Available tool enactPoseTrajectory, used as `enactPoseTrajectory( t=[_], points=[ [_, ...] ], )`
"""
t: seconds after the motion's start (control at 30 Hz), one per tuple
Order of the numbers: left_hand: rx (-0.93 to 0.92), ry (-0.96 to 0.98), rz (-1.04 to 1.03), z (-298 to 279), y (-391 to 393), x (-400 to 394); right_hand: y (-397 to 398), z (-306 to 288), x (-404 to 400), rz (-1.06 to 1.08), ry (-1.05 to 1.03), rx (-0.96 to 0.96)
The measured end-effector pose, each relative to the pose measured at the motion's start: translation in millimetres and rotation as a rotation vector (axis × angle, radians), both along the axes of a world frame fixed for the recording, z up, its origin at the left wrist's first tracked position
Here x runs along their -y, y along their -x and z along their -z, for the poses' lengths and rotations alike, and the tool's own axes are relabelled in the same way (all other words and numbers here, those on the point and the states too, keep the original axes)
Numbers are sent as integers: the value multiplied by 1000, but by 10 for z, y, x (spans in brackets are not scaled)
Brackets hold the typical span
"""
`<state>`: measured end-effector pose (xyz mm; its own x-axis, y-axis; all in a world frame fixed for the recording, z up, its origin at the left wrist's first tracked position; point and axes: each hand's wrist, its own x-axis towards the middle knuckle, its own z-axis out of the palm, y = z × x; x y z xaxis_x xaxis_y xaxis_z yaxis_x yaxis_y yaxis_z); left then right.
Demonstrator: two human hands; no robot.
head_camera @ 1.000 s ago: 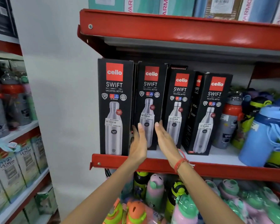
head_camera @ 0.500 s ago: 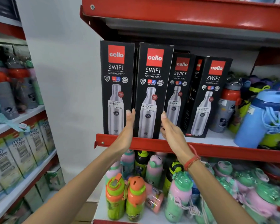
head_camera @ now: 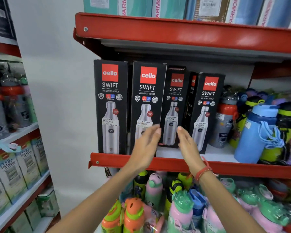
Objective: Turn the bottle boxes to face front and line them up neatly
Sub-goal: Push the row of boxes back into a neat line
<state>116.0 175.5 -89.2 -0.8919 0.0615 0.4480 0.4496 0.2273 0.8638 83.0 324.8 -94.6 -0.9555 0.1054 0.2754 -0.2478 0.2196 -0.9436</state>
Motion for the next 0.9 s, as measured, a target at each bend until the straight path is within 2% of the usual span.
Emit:
enactPoseTrajectory(
  t=[0.1, 0.23, 0.37, 0.6, 0.77, 0.9],
  points=[
    [167, 23, 64, 42, 160, -413, 177, 19, -74, -5, 18, 68],
    [307, -73, -22, 63, 432, -686, 402, 85, -90, -13, -26, 172],
    [393, -156, -124, 13, 635, -807, 545, 90, -94, -30, -12, 194],
    [390, -90, -139, 116, 596, -836, 508, 134, -174, -69, 6, 178],
    [380, -196, -11, 189, 302, -676, 261, 189, -320, -117, 20, 214],
    [500, -336, -3, 163, 281, -557, 91, 225, -400, -124, 13, 244]
  ],
)
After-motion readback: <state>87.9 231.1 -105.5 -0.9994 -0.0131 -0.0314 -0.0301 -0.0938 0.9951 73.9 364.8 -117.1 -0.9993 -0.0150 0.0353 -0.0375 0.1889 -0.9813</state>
